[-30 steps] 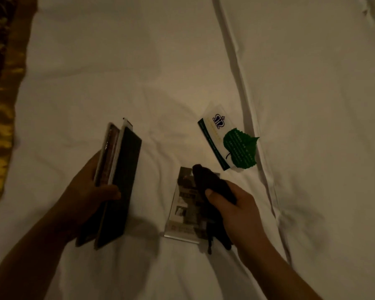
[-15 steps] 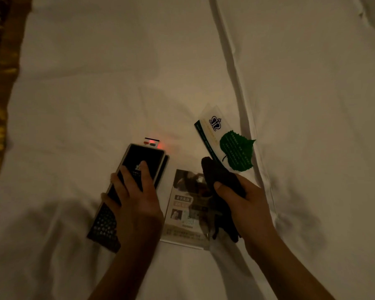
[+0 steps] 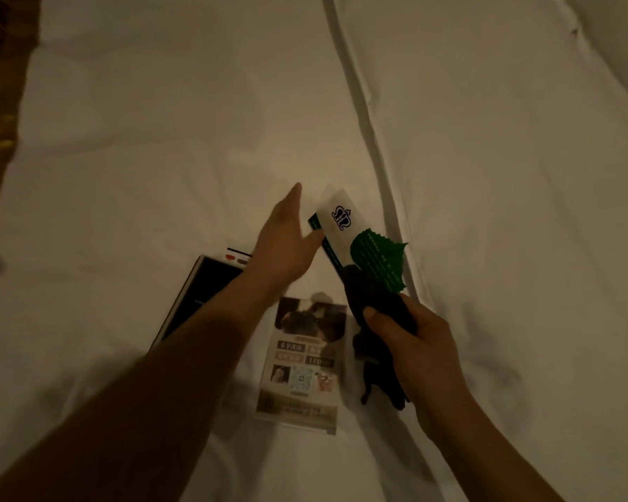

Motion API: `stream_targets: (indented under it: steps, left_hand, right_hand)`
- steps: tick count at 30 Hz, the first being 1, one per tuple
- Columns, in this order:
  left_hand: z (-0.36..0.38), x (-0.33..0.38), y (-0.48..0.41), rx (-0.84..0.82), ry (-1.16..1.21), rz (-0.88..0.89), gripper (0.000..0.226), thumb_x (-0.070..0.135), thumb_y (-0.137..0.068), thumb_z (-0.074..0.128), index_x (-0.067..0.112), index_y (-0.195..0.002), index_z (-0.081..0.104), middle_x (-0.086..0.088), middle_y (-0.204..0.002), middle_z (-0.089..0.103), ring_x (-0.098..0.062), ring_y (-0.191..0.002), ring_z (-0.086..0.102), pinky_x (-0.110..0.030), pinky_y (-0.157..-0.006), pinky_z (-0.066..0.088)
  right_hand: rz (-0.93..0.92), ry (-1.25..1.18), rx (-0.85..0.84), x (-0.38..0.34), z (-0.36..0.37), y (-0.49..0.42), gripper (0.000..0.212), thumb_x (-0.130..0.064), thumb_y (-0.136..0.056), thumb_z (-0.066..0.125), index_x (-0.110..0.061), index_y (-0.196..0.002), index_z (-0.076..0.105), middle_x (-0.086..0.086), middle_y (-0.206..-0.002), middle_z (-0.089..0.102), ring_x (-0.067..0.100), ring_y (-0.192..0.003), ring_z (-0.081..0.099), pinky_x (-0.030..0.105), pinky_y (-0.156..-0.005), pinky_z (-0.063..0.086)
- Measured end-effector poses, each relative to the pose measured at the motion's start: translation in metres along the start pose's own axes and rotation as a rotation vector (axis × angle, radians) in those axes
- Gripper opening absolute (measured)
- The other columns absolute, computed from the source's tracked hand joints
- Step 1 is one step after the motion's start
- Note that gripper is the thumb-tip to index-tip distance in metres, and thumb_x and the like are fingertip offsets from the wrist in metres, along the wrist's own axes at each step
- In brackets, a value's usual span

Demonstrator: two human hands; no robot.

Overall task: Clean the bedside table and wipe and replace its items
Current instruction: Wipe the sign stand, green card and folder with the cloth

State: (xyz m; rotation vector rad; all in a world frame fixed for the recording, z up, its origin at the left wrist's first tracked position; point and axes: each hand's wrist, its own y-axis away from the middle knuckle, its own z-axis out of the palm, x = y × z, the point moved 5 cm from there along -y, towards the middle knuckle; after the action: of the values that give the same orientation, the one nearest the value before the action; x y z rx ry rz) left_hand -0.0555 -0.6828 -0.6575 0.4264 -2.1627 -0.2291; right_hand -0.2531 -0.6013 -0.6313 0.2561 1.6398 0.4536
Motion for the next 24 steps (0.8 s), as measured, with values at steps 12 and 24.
stream_targets:
  steps: [12, 24]
  left_hand:
    - [-0.004, -0.018, -0.002, -0.037, 0.452, -0.25, 0.014, 0.011, -0.095, 0.06, 0.015, -0.087, 0.071, -0.011, -0.093, 0.072, -0.024, -0.084, 0.069, -0.033, -0.07, 0.061]
    - [0.0, 0.006, 0.098, 0.071, 0.785, -0.29, 0.023, 0.023, -0.101, 0.051, 0.014, -0.108, 0.071, -0.01, -0.102, 0.076, -0.029, -0.094, 0.074, -0.047, -0.075, 0.06]
  right_hand:
    - [-0.008, -0.016, 0.051, 0.001, -0.027, -0.003, 0.027, -0.019, -0.089, 0.066, -0.045, -0.092, 0.073, -0.001, -0.076, 0.076, 0.02, -0.068, 0.073, 0.038, -0.064, 0.06]
    - [-0.602, 0.974, 0.186, -0.046, 0.049, -0.013, 0.049, -0.036, -0.087, 0.044, -0.04, -0.135, 0.051, 0.001, -0.101, 0.056, 0.019, -0.089, 0.047, 0.03, -0.066, 0.042]
